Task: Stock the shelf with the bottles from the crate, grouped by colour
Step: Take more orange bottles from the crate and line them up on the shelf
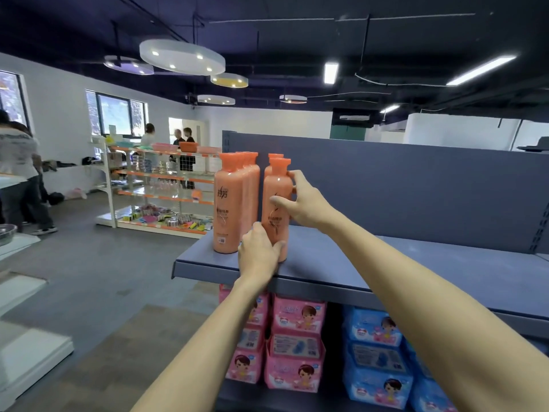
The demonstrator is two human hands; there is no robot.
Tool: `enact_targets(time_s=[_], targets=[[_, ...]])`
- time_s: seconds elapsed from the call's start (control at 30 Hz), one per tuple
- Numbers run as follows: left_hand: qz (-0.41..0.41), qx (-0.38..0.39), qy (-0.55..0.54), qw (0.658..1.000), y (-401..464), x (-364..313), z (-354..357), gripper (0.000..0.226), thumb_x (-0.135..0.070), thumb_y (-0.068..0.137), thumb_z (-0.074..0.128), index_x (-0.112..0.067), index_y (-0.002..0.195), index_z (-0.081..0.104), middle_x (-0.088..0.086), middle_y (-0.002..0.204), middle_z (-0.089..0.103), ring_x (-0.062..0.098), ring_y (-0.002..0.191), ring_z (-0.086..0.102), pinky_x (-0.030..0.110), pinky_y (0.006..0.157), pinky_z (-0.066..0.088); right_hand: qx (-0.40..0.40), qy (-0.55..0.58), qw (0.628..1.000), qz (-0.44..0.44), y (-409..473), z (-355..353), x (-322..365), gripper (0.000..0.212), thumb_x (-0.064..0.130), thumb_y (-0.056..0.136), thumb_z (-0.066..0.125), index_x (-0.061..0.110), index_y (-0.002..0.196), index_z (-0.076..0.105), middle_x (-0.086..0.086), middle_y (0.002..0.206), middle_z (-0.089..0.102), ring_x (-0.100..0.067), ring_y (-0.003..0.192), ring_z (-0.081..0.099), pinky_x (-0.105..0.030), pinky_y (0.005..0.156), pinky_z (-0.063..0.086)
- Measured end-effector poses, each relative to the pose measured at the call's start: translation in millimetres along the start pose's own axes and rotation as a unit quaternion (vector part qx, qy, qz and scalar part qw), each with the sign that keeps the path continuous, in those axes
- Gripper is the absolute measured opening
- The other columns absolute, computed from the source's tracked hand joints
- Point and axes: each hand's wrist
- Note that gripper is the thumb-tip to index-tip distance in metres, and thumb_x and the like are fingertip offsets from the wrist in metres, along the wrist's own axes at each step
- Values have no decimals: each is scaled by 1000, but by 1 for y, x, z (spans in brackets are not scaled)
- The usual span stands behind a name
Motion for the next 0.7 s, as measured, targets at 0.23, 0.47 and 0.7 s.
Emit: enact_targets(time_s=[0.23,0.47,0.7], targets=[[-23,15,-20,999,38,9,16,36,-25,88,68,-5,111,49,16,118,62,39,114,55,44,92,42,-11,7,1000,4,39,14,-17,50,31,93,68,23,127,33,10,93,61,-6,77,68,-39,71,62],[-29,27,-29,999,69,11,38,36,-20,92,62,-2,118,46,17,125,56,38,119,52,44,96,41,-24,-1,1000,12,76,23,-38,53,38,89,72,26,124,34,0,111,61,-18,94,67,-44,84,59],[-35,25,-21,999,92,17,53,38,-18,93,60,-1,123,43,18,128,53,39,121,50,44,98,40,-31,-6,999,23,102,31,-52,53,40,86,73,28,121,34,-6,111,63,-23,97,66,-49,84,58]])
Point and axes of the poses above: each hand's wrist, its own y-axis towards the middle knuckle, its own z-axis out of the palm, x = y × z
